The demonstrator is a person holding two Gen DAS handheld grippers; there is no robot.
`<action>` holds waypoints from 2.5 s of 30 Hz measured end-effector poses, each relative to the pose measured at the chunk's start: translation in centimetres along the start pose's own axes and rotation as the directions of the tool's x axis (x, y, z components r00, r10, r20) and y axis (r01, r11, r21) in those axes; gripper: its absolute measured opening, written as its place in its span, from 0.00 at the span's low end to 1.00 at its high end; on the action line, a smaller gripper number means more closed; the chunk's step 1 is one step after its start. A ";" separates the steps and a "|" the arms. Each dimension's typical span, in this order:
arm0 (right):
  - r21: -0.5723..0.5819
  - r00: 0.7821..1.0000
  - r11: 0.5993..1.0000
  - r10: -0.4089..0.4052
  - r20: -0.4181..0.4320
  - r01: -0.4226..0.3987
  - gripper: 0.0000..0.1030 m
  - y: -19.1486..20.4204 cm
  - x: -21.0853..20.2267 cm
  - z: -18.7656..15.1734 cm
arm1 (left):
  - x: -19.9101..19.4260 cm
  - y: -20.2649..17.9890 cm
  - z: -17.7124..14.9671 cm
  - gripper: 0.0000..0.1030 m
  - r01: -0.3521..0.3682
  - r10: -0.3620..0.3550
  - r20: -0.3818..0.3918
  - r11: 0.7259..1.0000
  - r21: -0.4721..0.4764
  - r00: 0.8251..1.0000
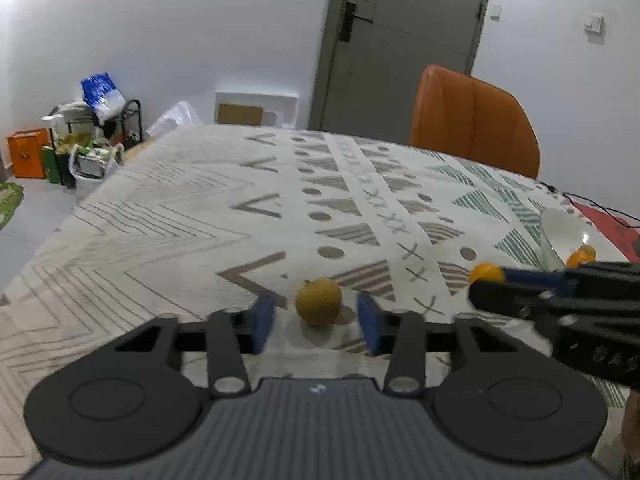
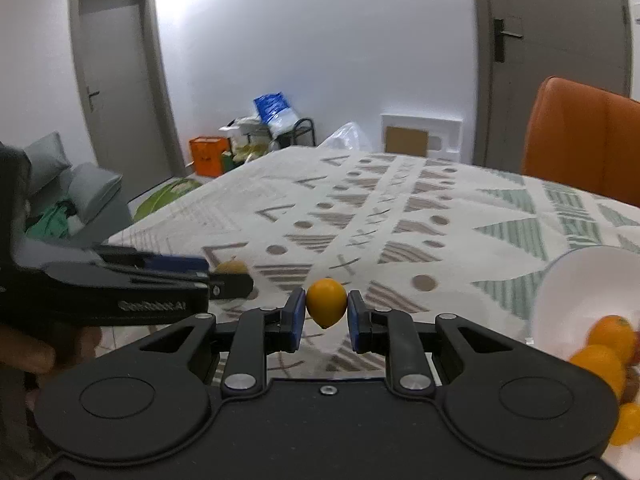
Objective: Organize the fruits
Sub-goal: 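Grasp the small orange with the right tool while the left tool approaches the brown round fruit, then grasp the brown round fruit with the left tool while the right tool carries the small orange toward the bowl, then open the right tool over the bowl while the left tool carries the brown fruit there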
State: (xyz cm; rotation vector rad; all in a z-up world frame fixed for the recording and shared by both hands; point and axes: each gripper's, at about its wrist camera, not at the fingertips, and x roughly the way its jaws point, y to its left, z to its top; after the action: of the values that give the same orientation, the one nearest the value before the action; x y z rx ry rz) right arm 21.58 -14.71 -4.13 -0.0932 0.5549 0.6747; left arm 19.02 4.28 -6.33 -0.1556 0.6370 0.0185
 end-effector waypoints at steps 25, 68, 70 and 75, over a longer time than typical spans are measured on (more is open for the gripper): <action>0.088 0.989 0.990 -0.122 0.088 0.114 0.20 -3.1 -6.5 -1.9 | -3.3 -5.2 0.6 0.23 0.076 -0.080 0.050 0.994 0.081 0.996; 0.253 0.944 0.927 -0.312 0.110 0.277 0.27 -12.9 -11.5 -5.6 | -3.4 -13.2 0.2 0.23 0.104 -0.115 0.054 0.977 0.185 0.992; 0.236 0.940 0.929 -0.319 0.118 0.285 0.34 -12.9 -11.5 -5.6 | -3.3 -13.4 0.2 0.23 0.103 -0.115 0.054 0.977 0.186 0.992; 0.228 0.939 0.931 -0.320 0.128 0.287 0.60 -12.8 -11.8 -5.6 | -3.4 -13.6 0.2 0.23 0.105 -0.118 0.057 0.976 0.191 0.991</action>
State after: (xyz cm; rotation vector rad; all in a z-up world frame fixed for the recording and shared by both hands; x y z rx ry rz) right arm 19.34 -32.85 -4.00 0.0695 0.4374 0.3148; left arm 17.26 -9.07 -2.22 -0.0085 0.5579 -0.1441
